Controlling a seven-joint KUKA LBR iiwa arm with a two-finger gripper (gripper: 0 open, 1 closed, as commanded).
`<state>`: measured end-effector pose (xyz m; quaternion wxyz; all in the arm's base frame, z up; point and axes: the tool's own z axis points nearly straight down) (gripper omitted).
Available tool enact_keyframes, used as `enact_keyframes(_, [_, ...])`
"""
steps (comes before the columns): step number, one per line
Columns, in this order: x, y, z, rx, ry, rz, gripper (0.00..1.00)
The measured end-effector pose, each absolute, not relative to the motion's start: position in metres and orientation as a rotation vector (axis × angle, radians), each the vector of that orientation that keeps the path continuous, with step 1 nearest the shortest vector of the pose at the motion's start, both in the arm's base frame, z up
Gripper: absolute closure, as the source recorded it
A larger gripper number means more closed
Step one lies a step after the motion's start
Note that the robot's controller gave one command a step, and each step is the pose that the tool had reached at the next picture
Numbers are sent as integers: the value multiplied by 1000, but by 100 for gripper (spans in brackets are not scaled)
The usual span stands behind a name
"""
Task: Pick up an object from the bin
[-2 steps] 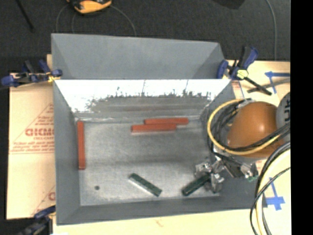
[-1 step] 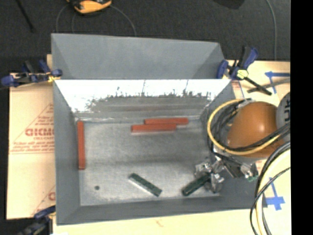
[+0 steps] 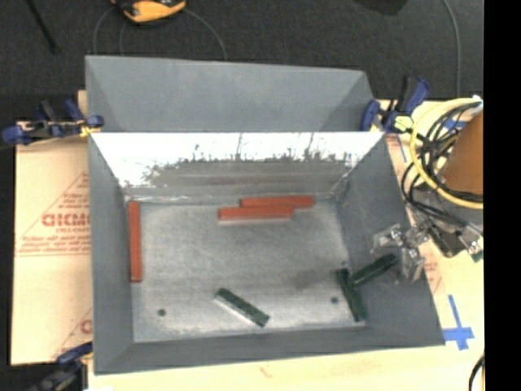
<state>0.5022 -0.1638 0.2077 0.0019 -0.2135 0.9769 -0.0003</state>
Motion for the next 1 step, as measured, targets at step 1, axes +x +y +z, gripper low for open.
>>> enact_keyframes(1, [502, -164, 208, -670, 3066, -1, 100])
